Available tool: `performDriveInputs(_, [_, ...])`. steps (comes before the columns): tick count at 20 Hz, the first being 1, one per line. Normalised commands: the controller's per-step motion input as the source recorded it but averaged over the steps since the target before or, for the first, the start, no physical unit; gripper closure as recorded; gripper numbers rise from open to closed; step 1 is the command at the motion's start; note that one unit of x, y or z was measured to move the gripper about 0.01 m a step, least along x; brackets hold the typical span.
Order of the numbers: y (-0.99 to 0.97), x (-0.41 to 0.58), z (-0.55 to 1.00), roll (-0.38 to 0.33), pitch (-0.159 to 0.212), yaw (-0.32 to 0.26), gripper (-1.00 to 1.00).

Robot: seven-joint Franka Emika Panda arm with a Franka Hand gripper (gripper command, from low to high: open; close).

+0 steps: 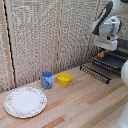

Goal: Kindly employ your clamp to softly take hold of the bread. Delicately rest it on the oven pan, verifying that it is even on the surface. Using your clamp and attentiveness, smoothly glide the pan into the oven and along the appropriate brackets, securing it in position.

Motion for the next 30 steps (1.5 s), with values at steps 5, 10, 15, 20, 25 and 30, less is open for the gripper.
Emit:
performDriveInputs(5, [-0.51,0.02,0.05,0.044,0.038,-0.015,1.0])
performDriveInputs(10, [-0.17,-0.023,0.03,0.033,-0.022,-0.04,-1.0])
performDriveInputs(15, [0.0,0.006,0.06,-0.029,-0.014,-0.027,-1.0])
performDriveInputs(20, [0.14,-0.002,0.64,-0.046,0.004,-0.064,-1.0])
performDriveInputs(25, [0.29,-0.055,0.93,0.0,0.046,-0.006,-1.0])
performDriveInputs(30, [0.5,-0.257,0.69,0.034,0.041,0.011,-1.0])
